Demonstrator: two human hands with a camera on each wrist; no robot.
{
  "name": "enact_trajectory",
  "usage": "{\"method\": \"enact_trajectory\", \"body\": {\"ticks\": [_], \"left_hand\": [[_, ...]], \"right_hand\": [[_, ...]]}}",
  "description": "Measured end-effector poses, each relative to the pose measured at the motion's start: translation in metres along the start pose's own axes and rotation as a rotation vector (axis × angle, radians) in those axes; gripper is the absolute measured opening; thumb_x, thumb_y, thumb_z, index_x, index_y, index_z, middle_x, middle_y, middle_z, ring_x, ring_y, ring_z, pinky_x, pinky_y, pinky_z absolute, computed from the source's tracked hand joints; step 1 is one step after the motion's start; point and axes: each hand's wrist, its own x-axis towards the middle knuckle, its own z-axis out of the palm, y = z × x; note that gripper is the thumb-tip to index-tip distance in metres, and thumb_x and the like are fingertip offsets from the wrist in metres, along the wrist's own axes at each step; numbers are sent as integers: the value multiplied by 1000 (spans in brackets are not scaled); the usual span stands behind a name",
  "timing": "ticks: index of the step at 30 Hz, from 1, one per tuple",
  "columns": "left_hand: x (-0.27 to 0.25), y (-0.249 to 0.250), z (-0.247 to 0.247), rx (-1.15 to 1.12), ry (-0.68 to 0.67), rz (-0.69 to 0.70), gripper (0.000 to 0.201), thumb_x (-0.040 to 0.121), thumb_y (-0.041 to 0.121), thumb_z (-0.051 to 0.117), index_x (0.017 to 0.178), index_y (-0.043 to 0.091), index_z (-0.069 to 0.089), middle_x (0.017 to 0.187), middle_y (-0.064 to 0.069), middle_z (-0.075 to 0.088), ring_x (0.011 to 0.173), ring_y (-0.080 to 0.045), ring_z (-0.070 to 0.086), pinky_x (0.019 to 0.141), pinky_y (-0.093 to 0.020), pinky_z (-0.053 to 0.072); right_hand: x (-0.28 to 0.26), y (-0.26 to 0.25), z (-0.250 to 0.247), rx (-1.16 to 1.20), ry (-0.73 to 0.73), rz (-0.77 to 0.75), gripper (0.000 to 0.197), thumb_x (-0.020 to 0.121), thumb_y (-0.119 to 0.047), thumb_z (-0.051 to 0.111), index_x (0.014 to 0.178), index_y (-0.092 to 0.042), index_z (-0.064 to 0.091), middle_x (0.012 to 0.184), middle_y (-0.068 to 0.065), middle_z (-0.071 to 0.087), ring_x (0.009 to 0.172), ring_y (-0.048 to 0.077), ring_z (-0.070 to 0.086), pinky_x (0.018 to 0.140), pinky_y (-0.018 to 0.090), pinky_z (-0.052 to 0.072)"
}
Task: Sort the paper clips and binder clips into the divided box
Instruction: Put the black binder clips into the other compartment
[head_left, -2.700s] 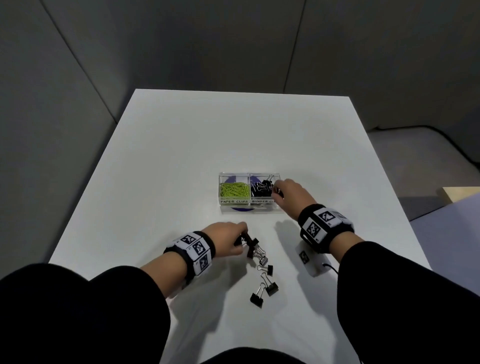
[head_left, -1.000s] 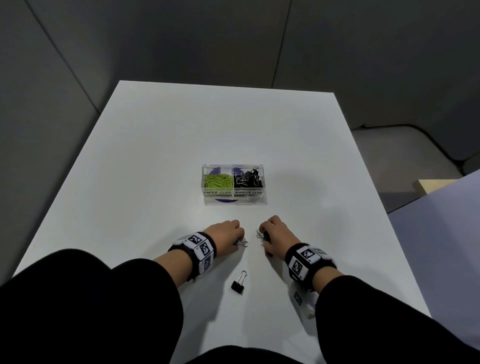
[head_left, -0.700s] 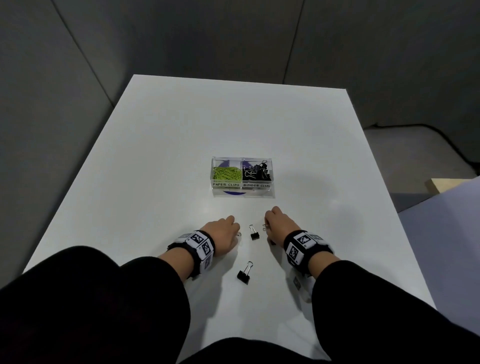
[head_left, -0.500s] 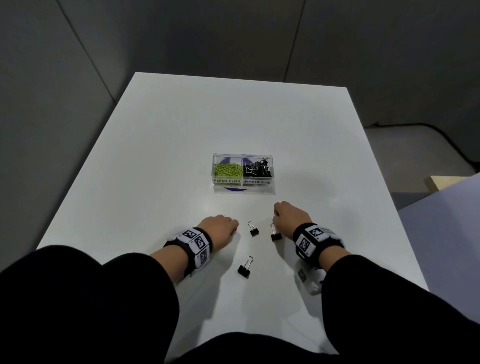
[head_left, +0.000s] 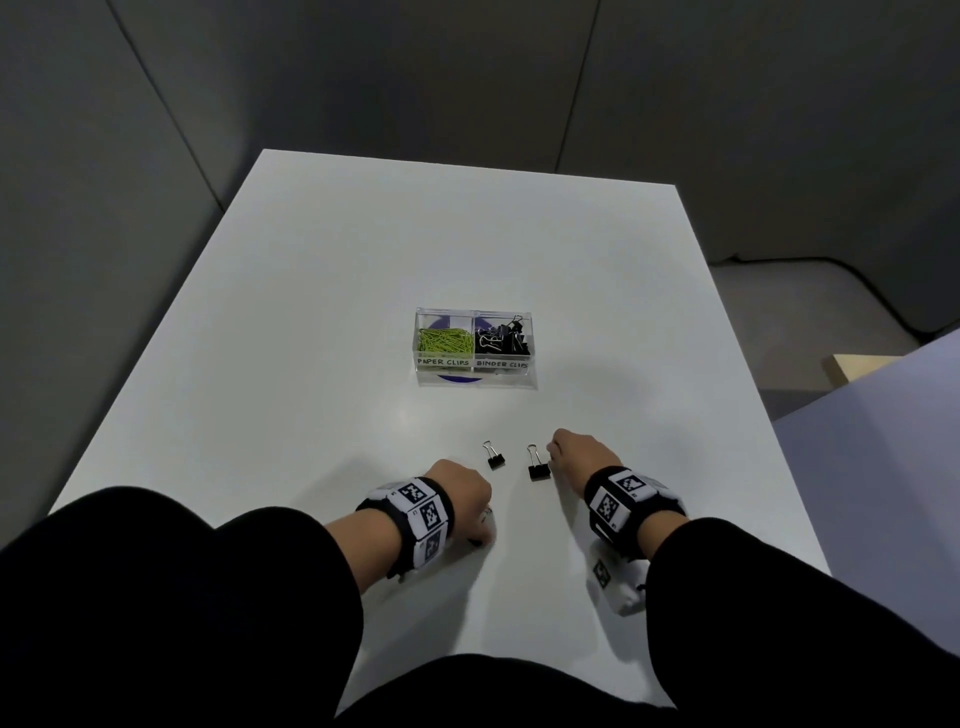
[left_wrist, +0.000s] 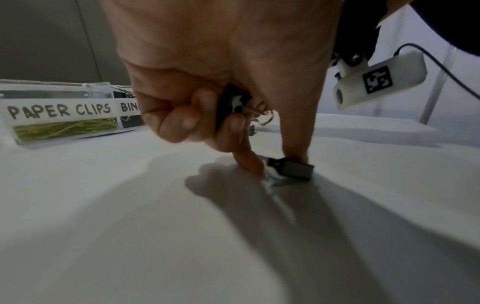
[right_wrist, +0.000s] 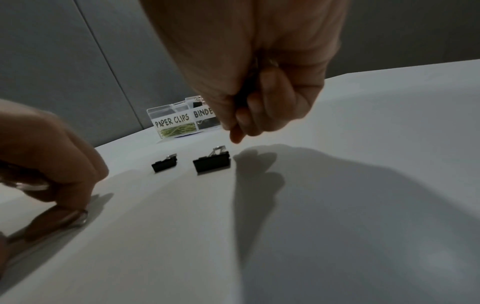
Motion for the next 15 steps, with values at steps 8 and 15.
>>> {"method": "enact_trajectory", "body": {"ticks": [8,15], "left_hand": [[0,-2,19,-262,20,-8,33,98,25,32,119,4,46,126,-17,53,114,-34,53,95,-39,40],[15,-35,-10,-436,131,-46,33,96,14,38,129,16,38,129,-11,55,112,-28,56,94,-37,43]], "right_hand": [[3,-10,6,-6,-83,-6,27,86,-37,56,85,-12,47,101,15,59,90,27,54,68,29,37],[1,-15,10,-70,-133,-69,16,91,-25,49,85,-11,44,109,19,58,98,30,54,73,28,32]]}}
